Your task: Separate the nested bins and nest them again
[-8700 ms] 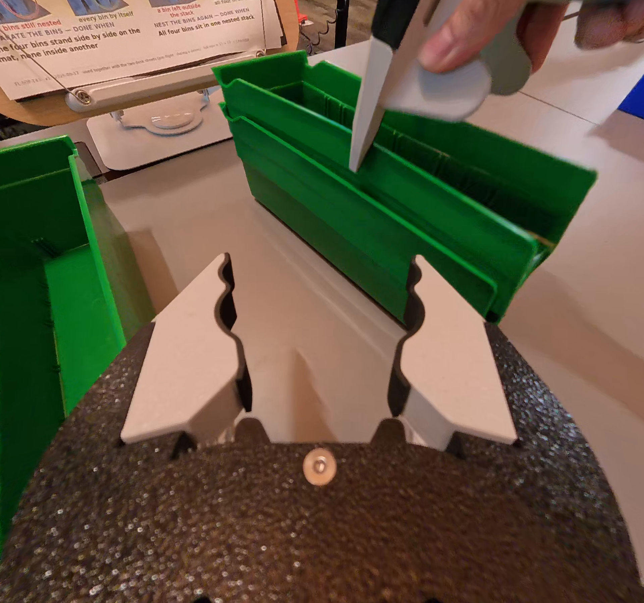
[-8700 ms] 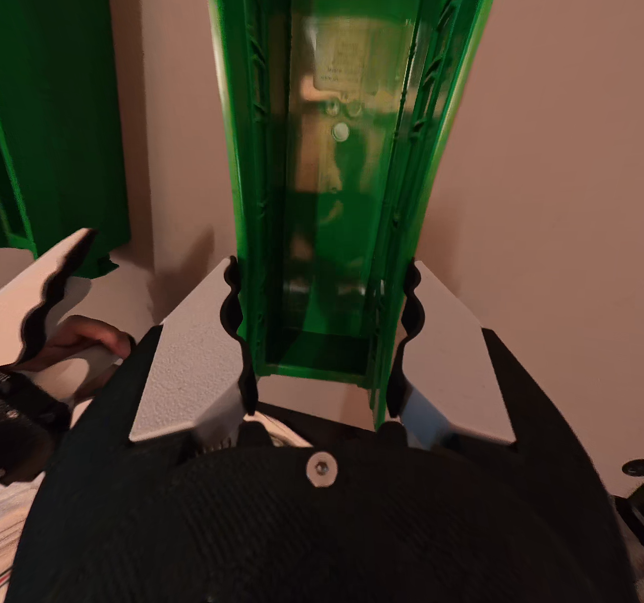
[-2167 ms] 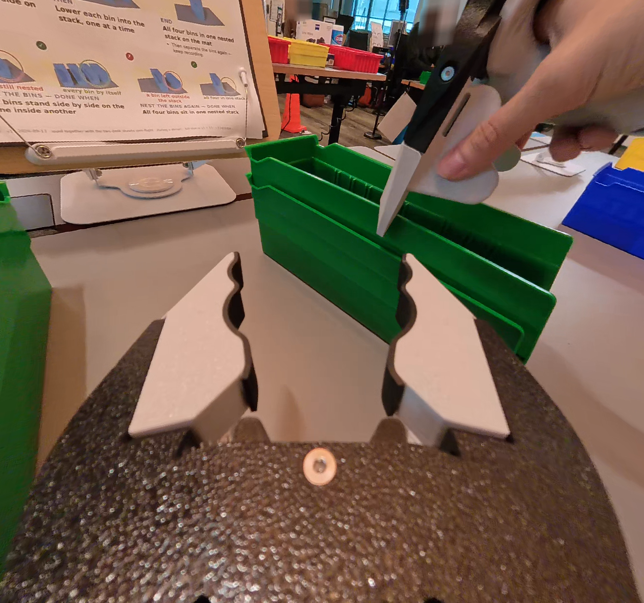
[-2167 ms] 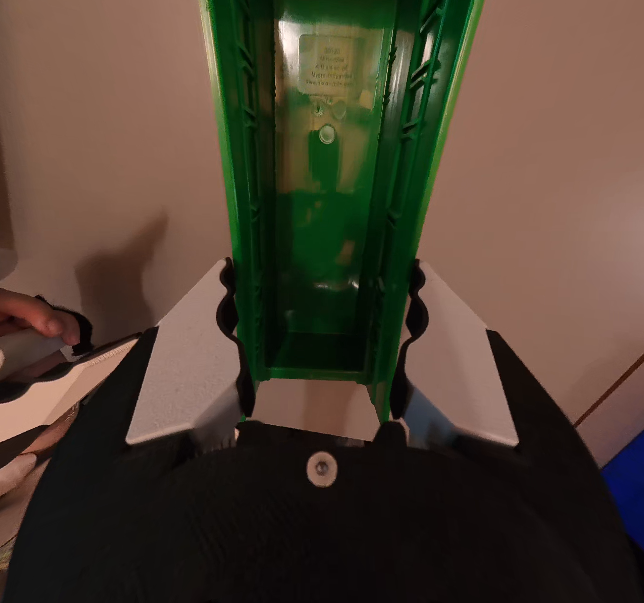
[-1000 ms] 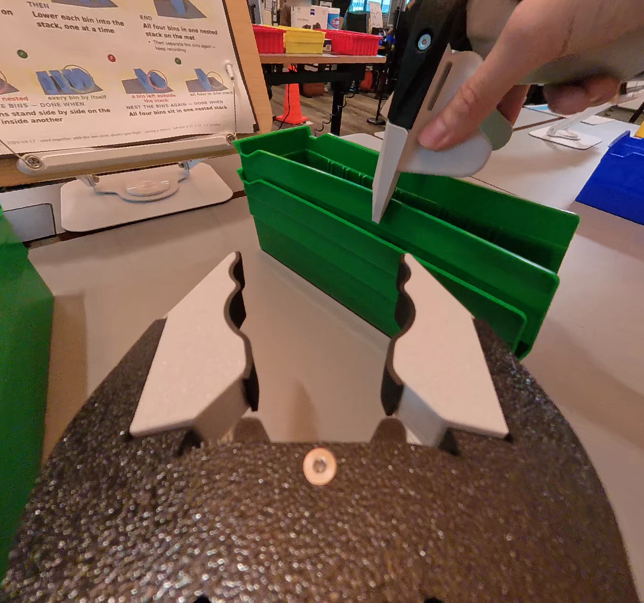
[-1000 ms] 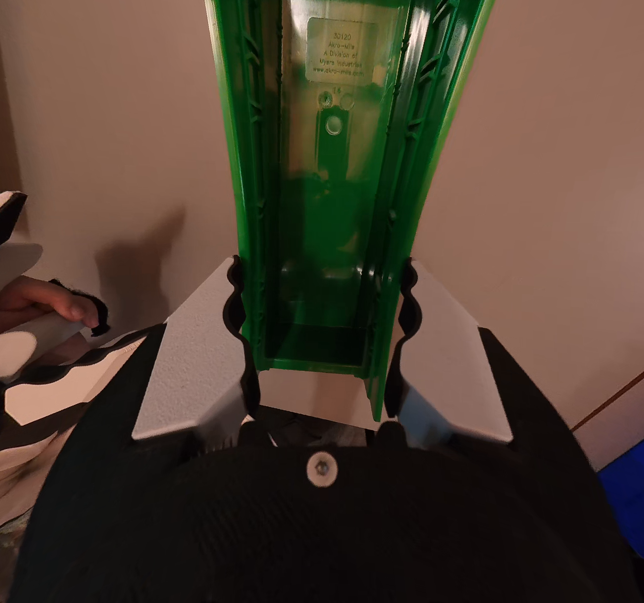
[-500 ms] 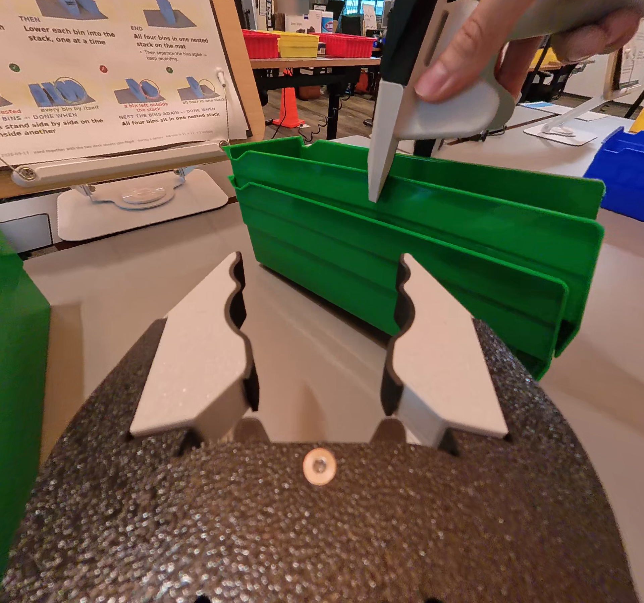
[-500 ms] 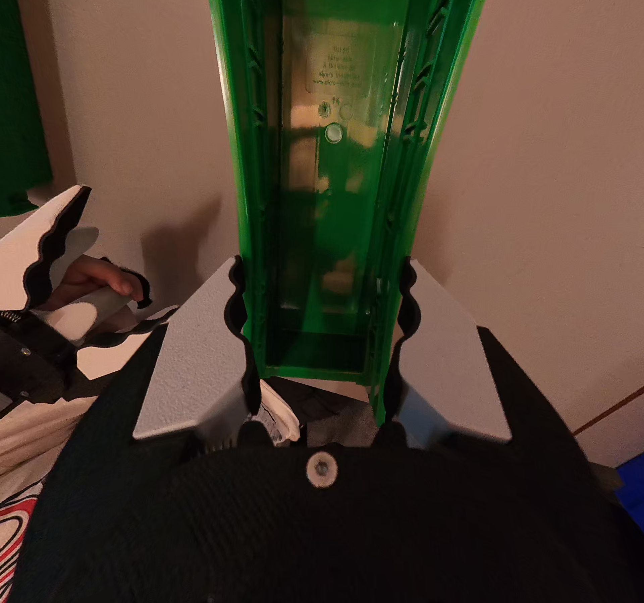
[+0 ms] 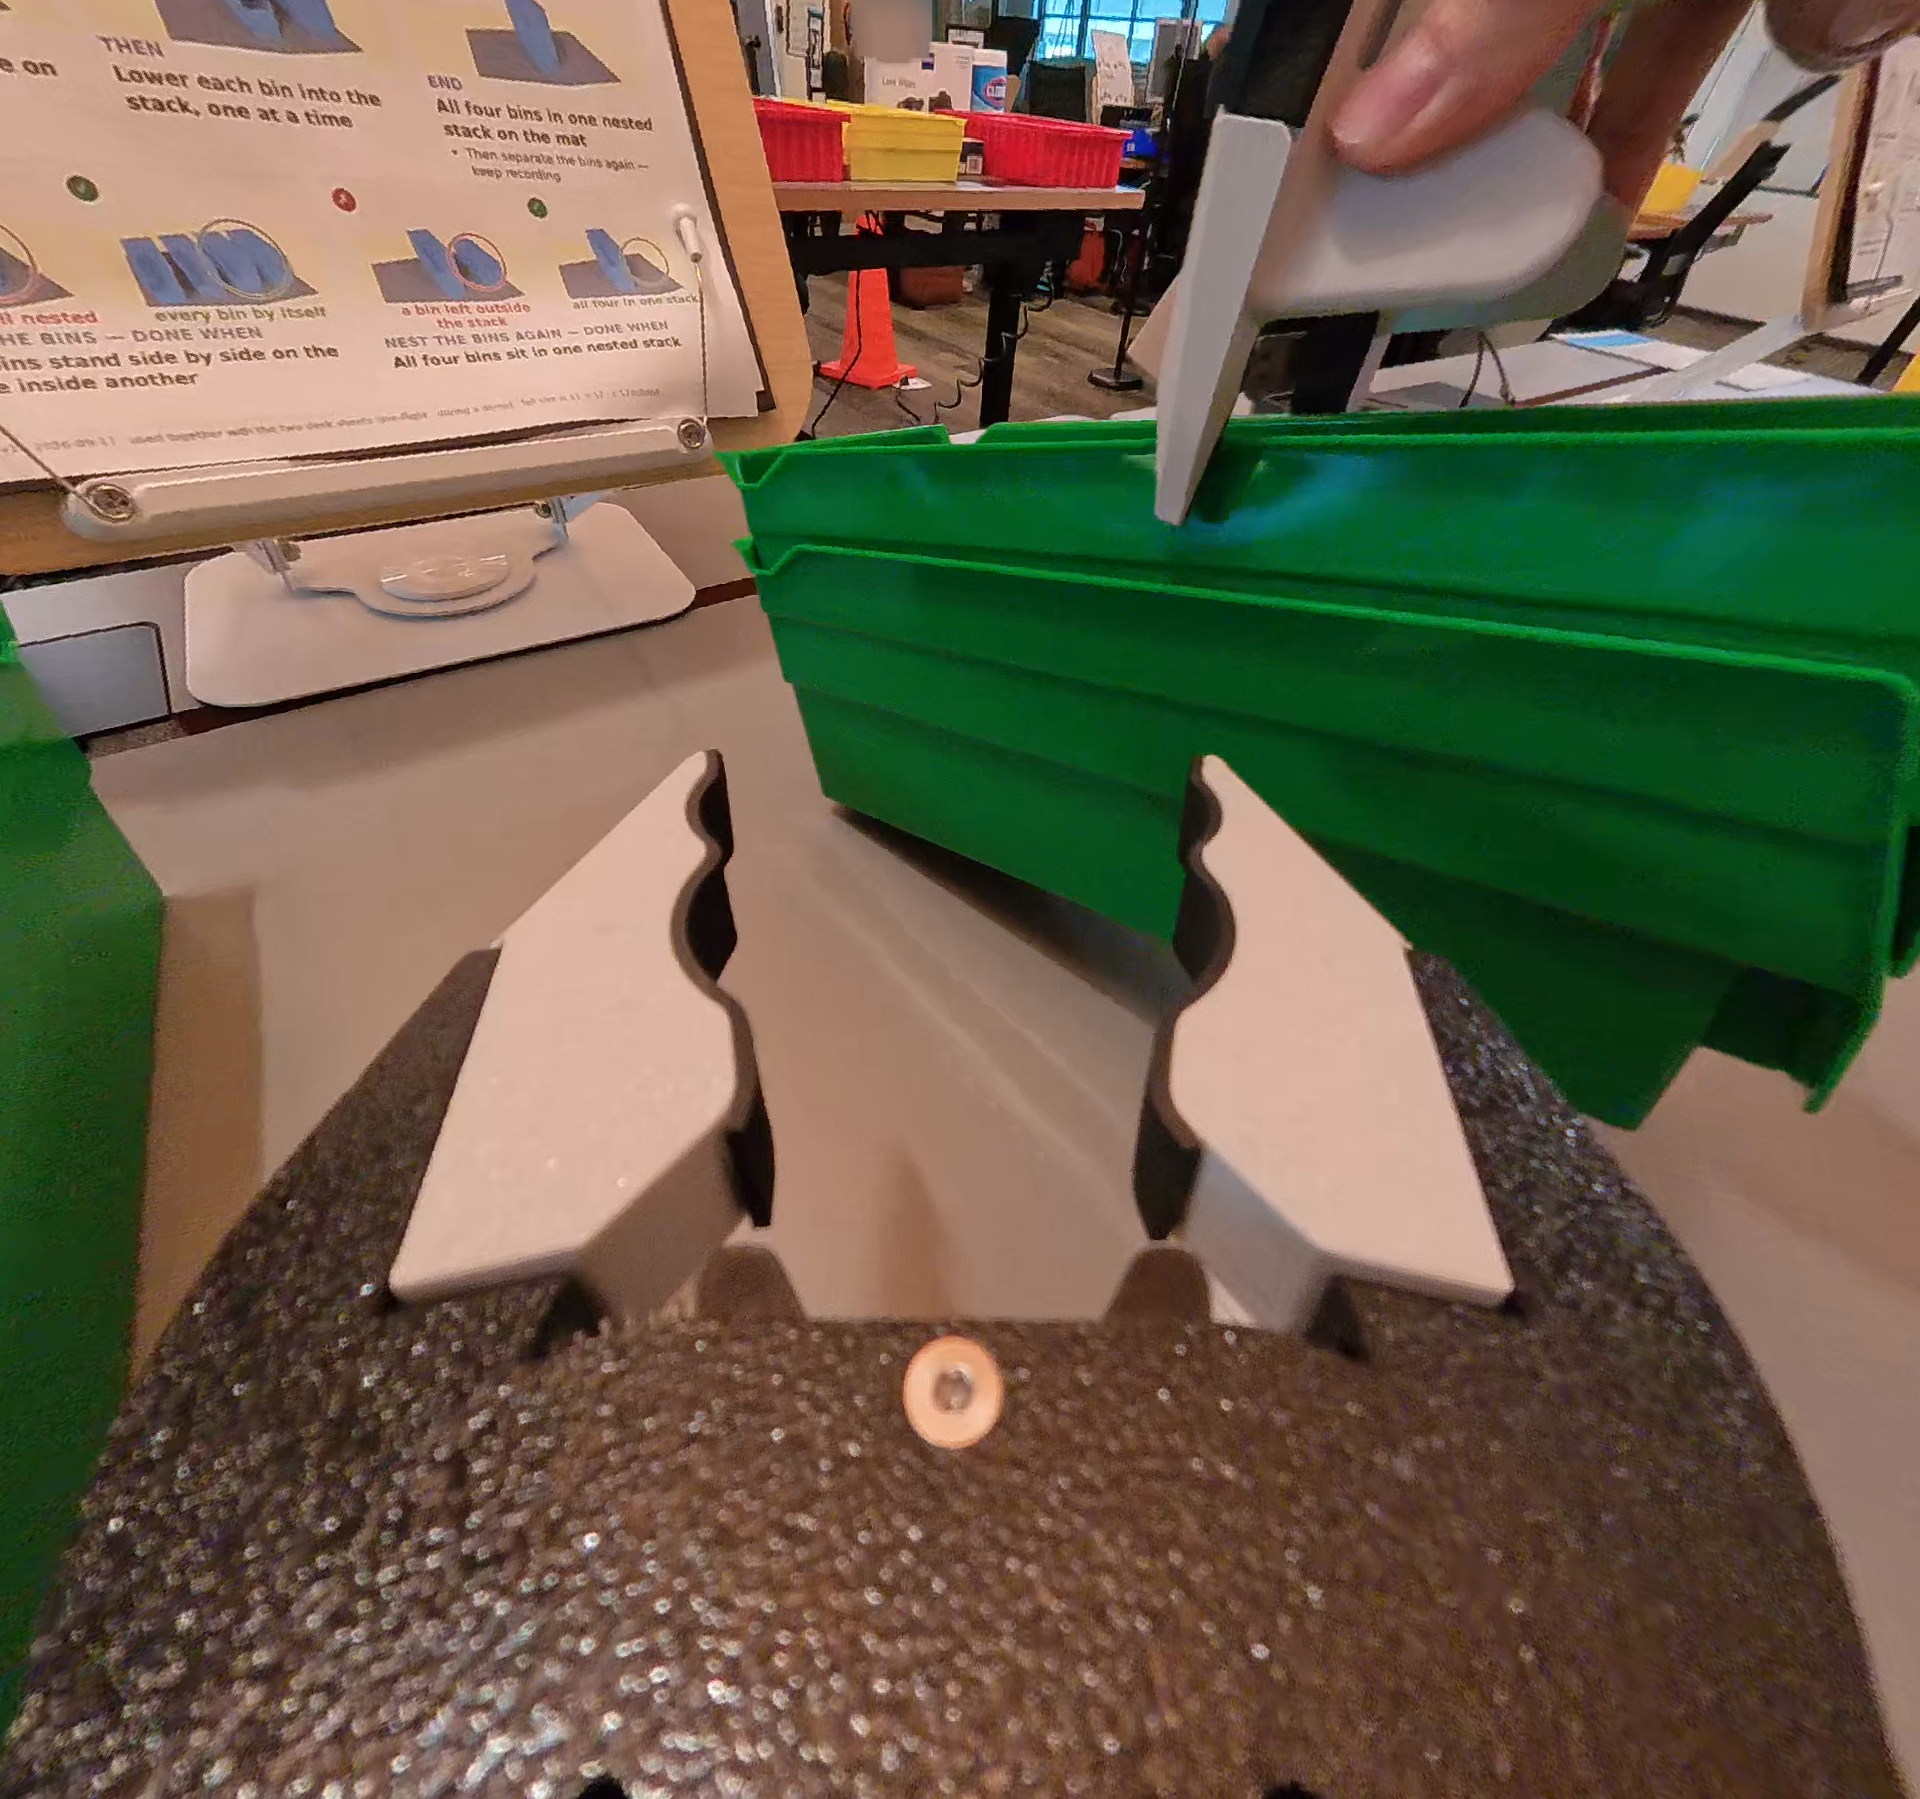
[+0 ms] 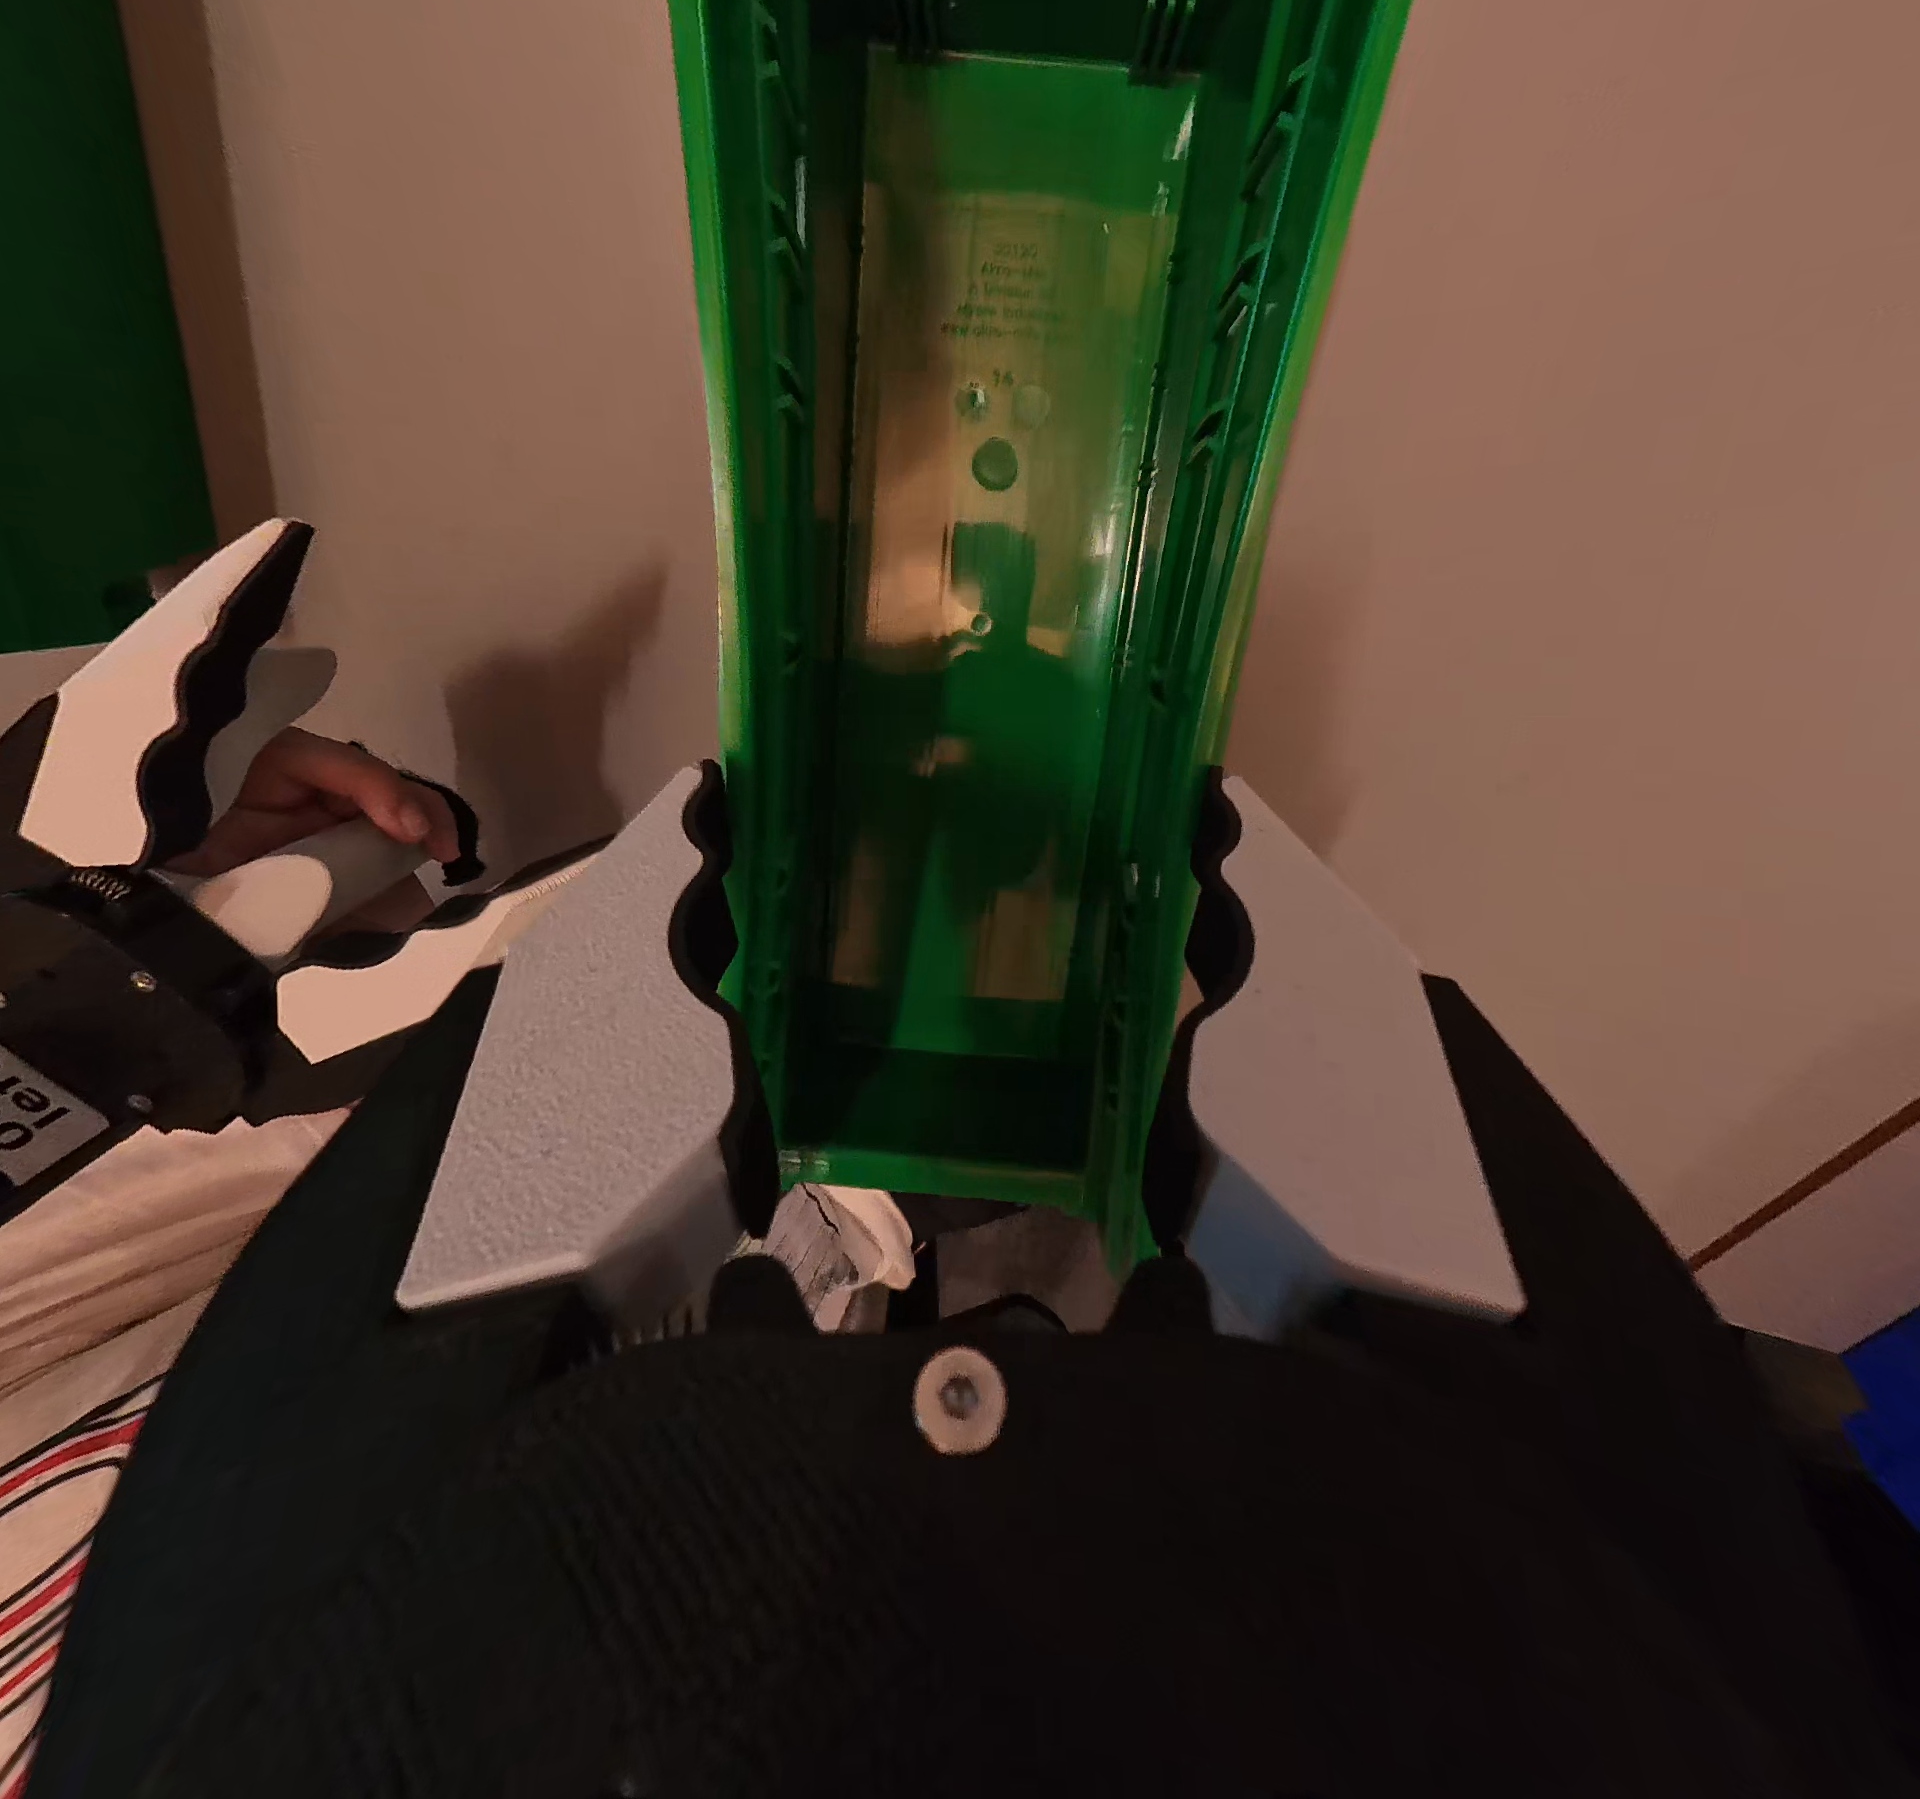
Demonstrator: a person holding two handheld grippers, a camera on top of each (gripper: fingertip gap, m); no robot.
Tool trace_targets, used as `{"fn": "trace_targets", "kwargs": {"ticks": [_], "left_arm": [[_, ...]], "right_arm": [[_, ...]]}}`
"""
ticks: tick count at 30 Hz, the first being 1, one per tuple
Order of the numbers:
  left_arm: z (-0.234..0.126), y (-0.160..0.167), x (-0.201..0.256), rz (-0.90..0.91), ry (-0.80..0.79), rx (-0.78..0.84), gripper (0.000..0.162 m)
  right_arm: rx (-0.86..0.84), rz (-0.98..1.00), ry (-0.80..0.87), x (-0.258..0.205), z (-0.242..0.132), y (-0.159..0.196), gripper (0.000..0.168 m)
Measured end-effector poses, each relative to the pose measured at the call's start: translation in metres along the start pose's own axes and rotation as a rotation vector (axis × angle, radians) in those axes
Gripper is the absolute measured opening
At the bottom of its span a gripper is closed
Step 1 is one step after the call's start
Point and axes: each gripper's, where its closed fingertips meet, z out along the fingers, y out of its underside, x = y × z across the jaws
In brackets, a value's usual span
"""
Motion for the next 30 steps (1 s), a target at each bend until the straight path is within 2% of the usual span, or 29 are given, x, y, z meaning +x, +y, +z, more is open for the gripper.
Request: {"fn": "trace_targets", "kwargs": {"ticks": [12,16,30], "left_arm": [[0.003,0.005,-0.001,-0.034,0.020,-0.015,0.085],[0.002,0.003,0.001,-0.045,0.031,-0.009,0.085],[0.000,0.001,-0.001,-0.068,0.046,-0.005,0.085]], "right_arm": [[0.035,0.023,-0.027,-0.007,-0.014,-0.007,0.089],[0.004,0.043,-0.015,-0.004,-0.012,-0.003,0.089],[0.075,0.030,-0.020,-0.009,-0.012,-0.008,0.087]]}}
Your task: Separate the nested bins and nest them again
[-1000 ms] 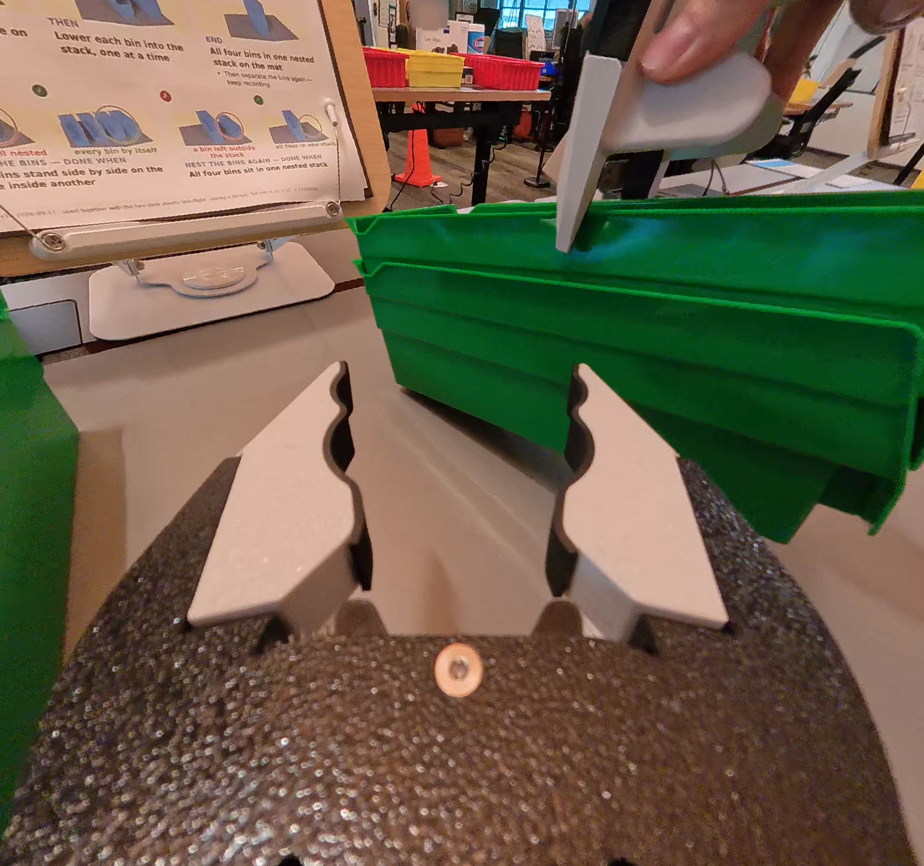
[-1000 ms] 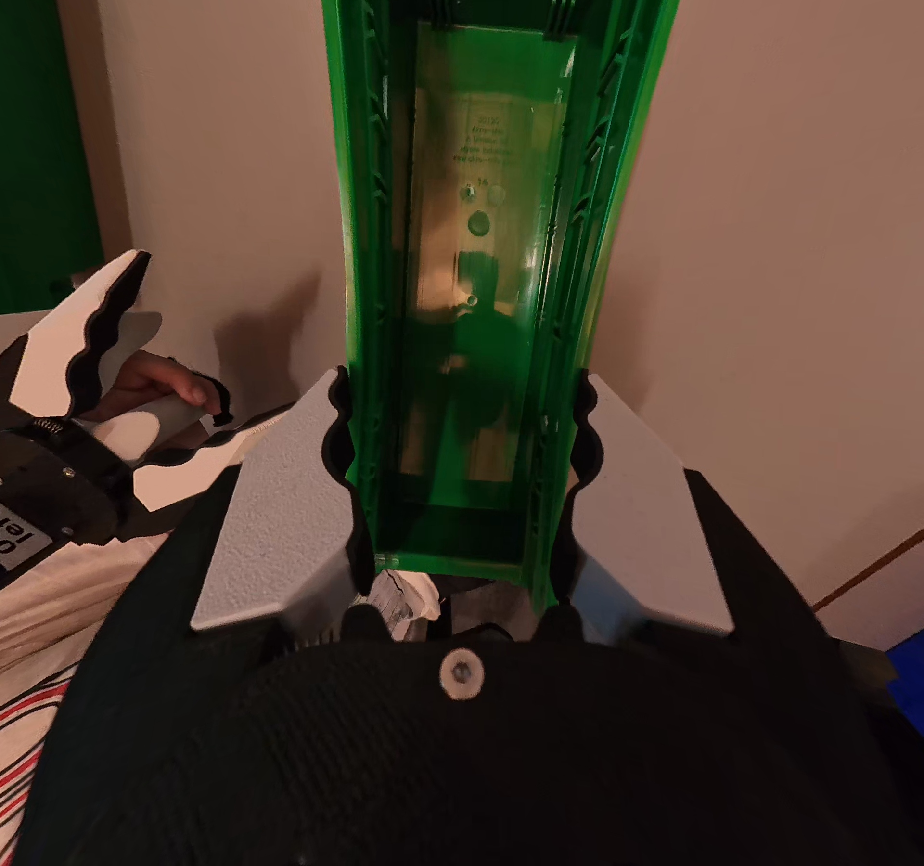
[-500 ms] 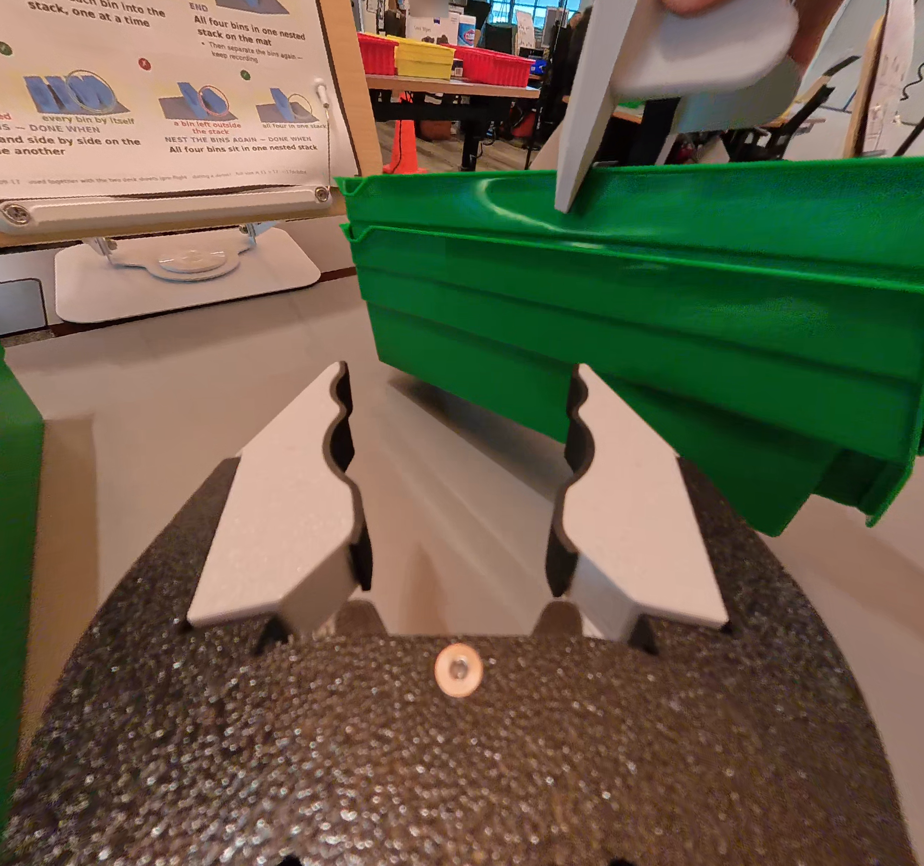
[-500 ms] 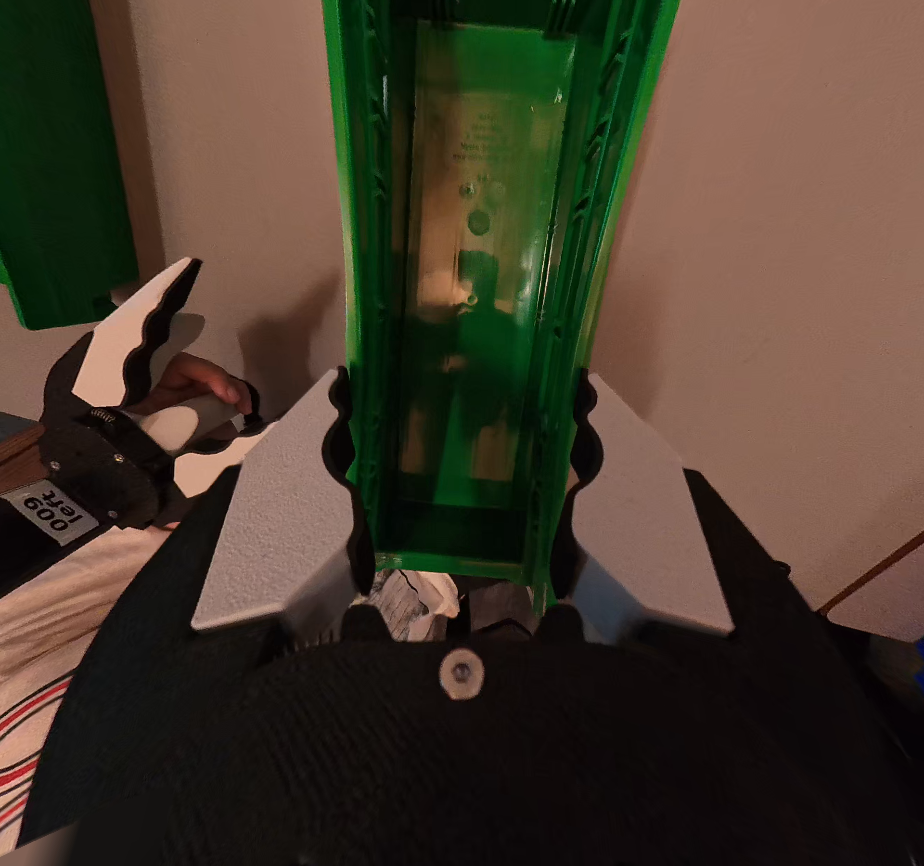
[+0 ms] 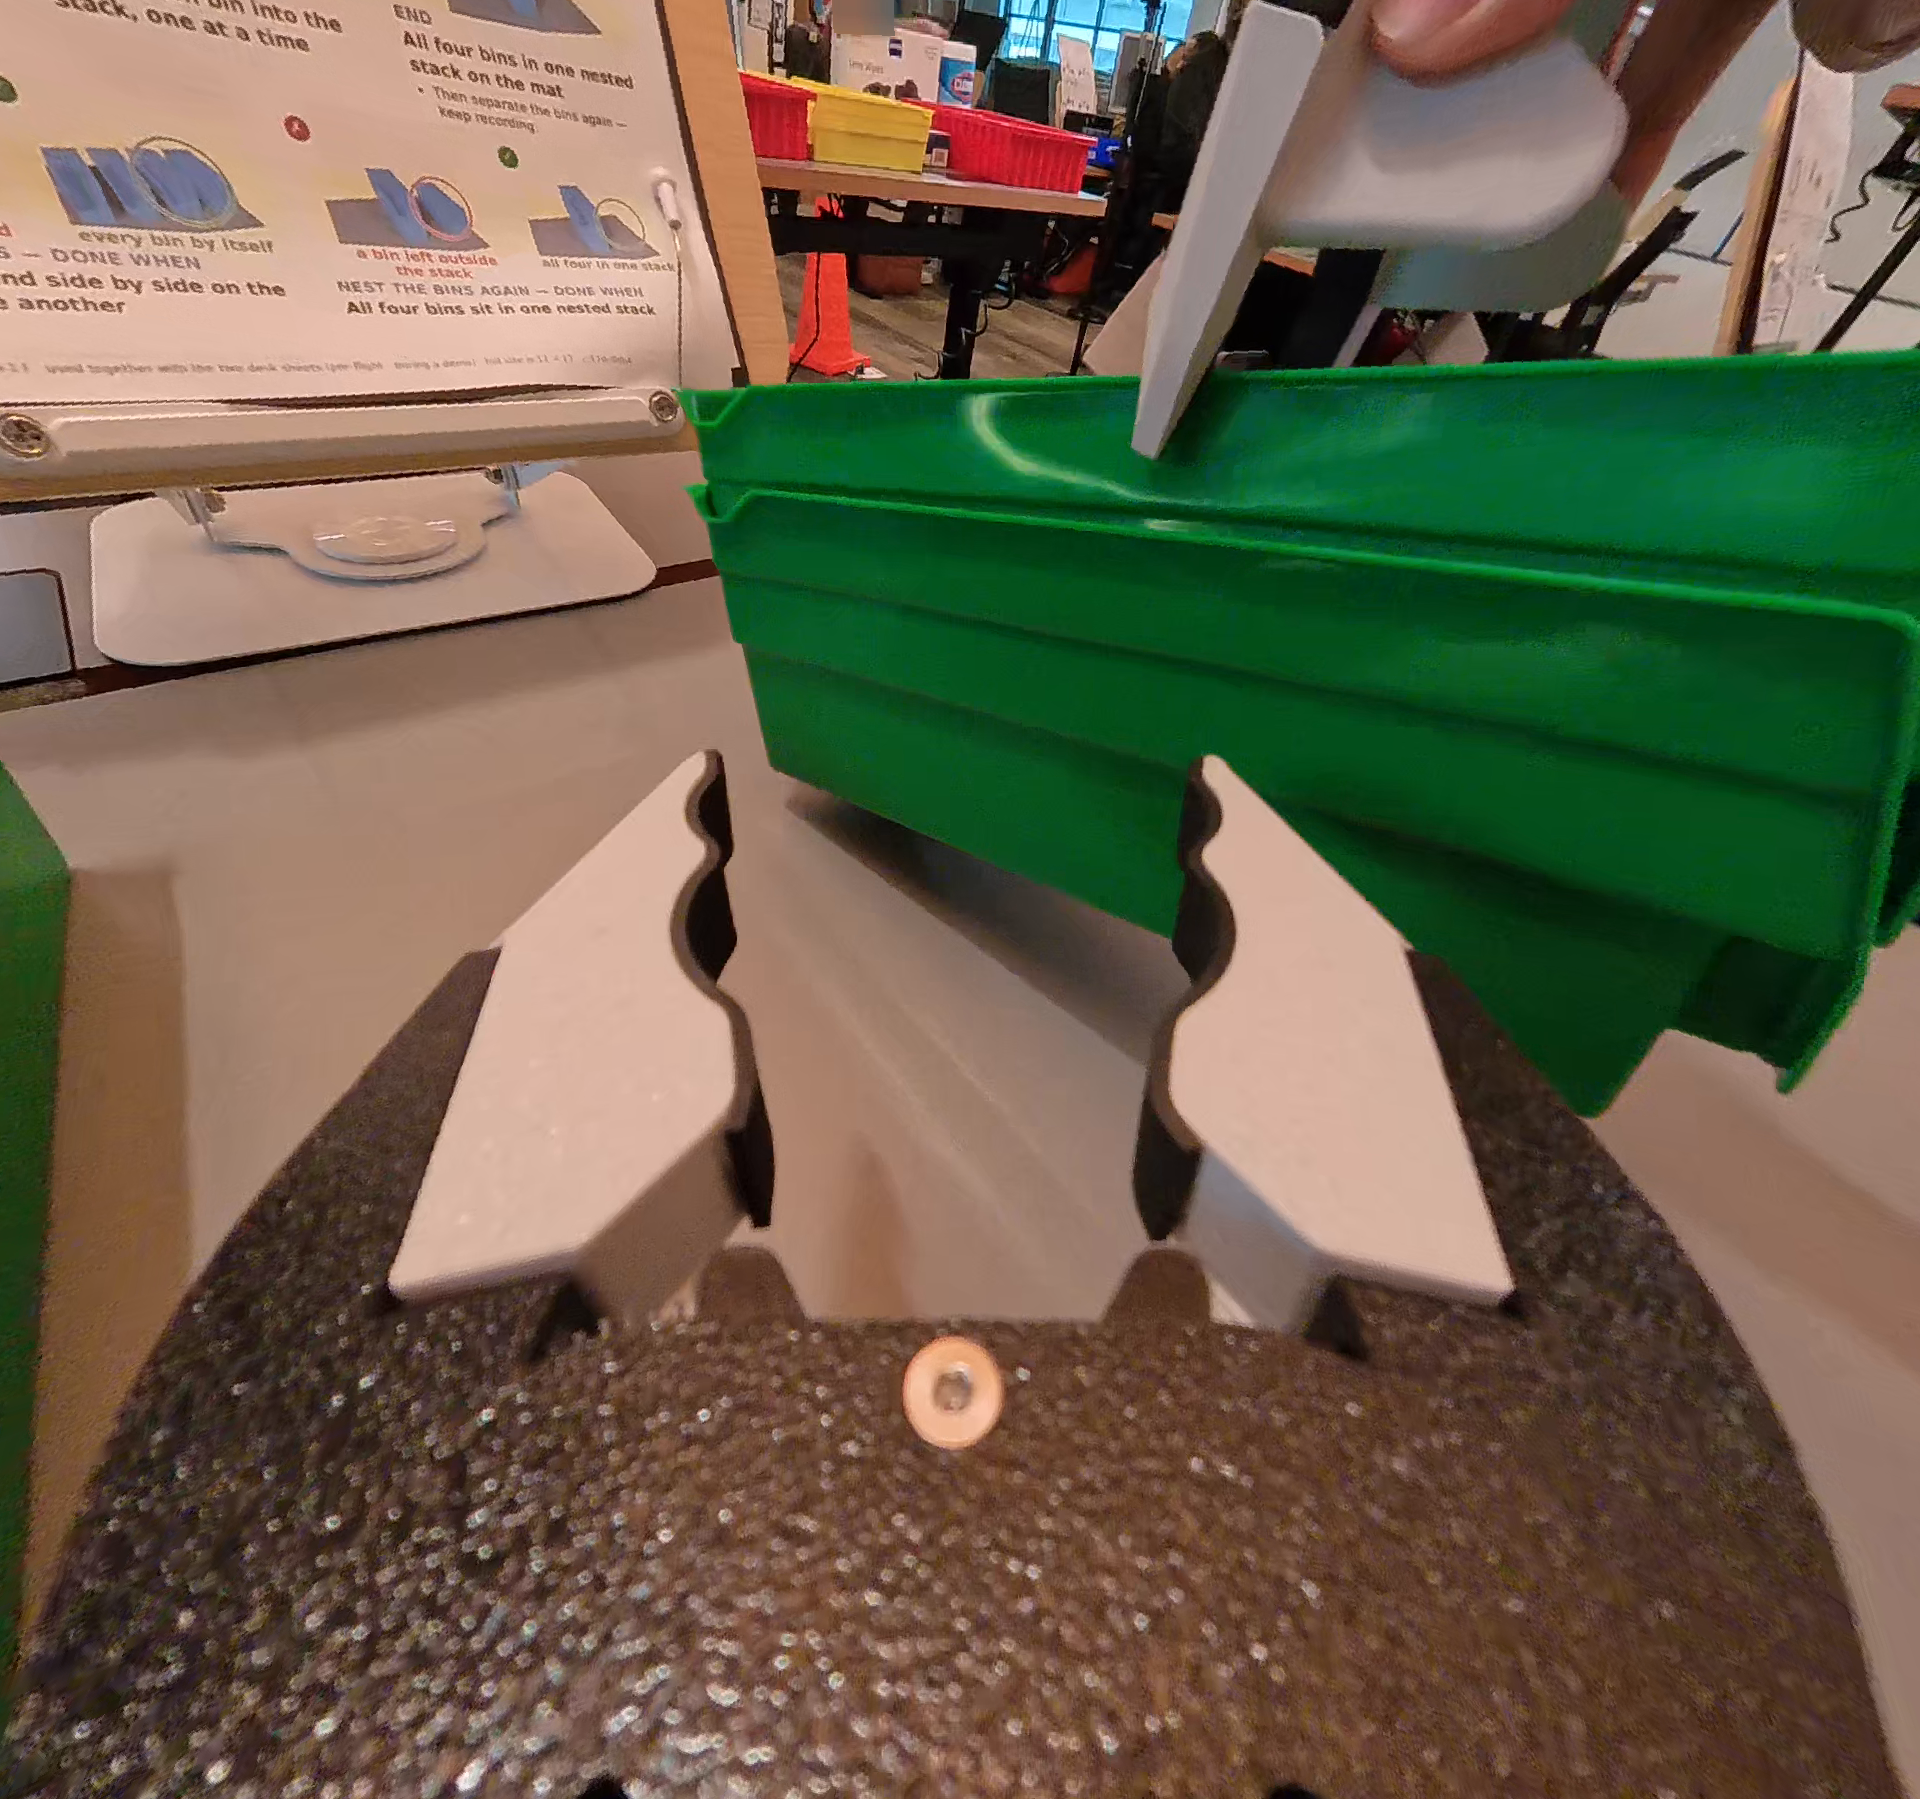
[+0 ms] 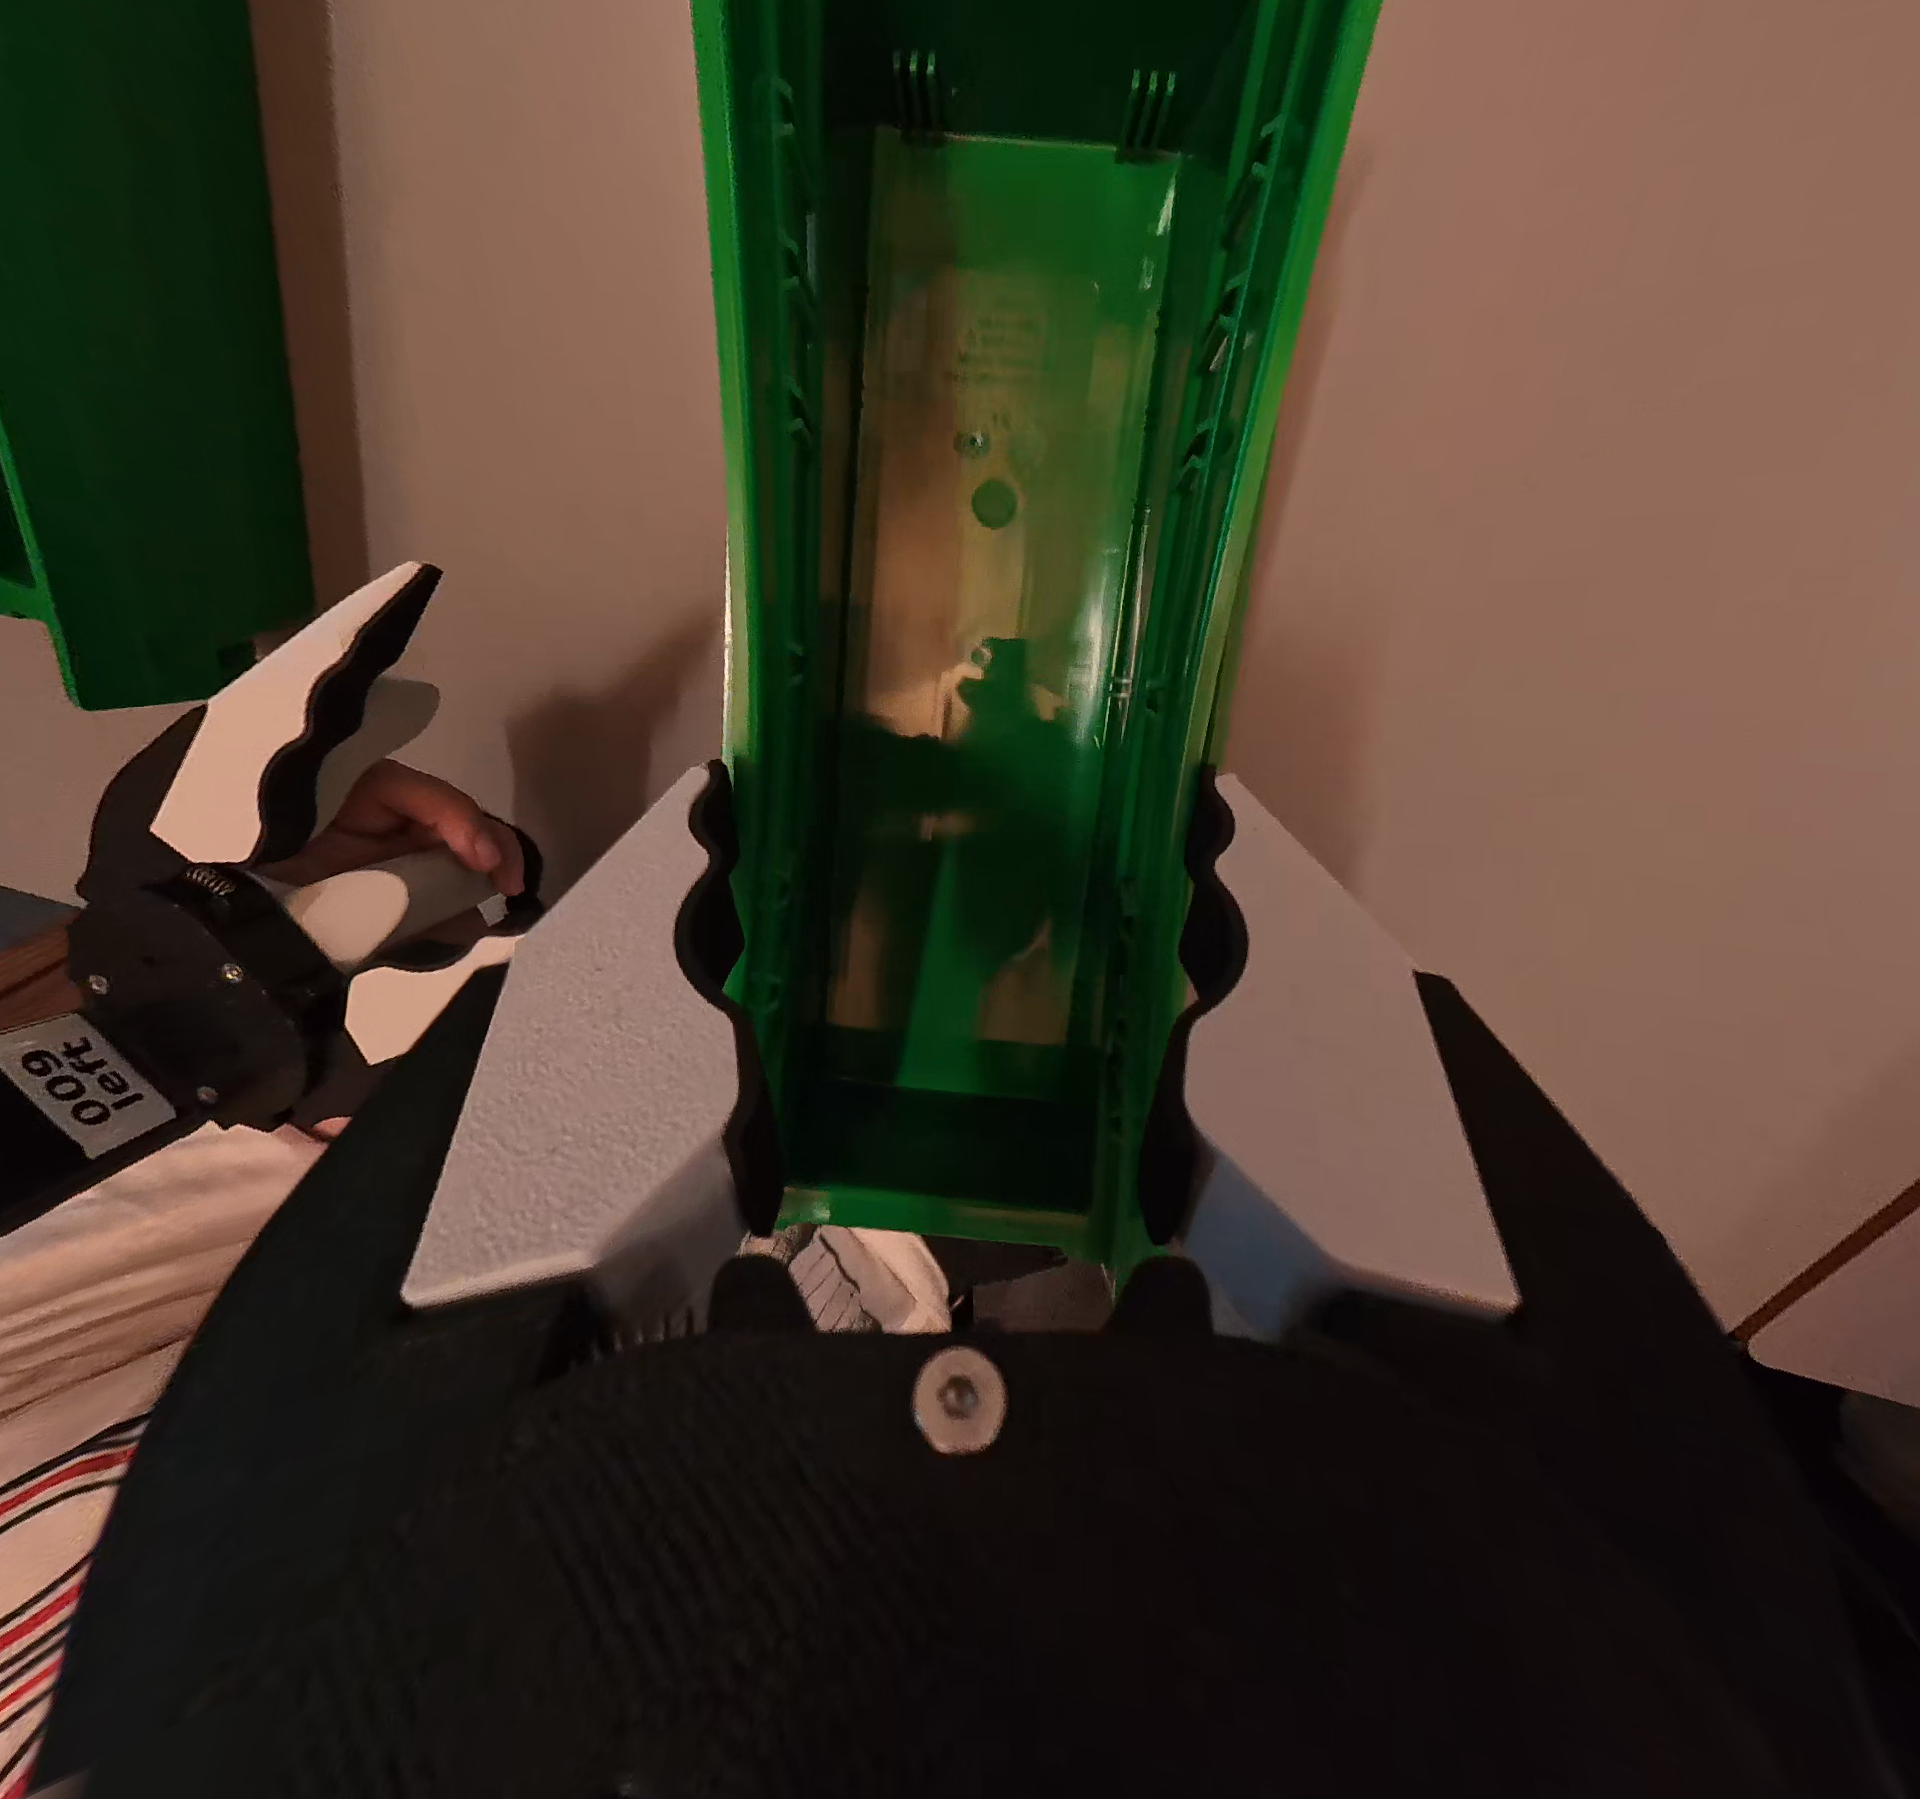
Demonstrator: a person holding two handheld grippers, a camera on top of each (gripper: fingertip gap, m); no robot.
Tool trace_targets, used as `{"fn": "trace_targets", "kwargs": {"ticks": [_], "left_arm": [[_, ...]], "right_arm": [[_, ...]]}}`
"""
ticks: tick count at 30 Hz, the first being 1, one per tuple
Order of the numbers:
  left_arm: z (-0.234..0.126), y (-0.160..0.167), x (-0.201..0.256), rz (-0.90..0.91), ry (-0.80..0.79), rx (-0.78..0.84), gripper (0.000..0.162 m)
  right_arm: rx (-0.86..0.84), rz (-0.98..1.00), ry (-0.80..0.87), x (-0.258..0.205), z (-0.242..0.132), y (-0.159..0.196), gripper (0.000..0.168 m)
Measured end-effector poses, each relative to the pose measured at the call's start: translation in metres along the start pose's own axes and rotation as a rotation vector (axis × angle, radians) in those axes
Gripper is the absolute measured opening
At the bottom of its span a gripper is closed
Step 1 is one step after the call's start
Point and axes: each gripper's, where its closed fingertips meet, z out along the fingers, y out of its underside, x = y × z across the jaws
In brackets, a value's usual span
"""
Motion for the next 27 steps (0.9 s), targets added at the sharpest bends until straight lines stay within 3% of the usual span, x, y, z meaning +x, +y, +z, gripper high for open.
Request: {"fn": "trace_targets", "kwargs": {"ticks": [10,19,27], "left_arm": [[0.000,0.001,-0.002,-0.021,0.011,-0.012,0.085],[0.000,0.001,0.002,-0.008,0.017,-0.013,0.085],[0.002,0.005,0.000,0.008,-0.005,-0.023,0.085]], "right_arm": [[0.072,-0.031,0.050,0.005,0.011,-0.004,0.086],[0.083,-0.050,0.064,0.010,0.046,0.009,0.097],[0.123,-0.153,0.134,0.010,0.049,0.001,0.105]]}}
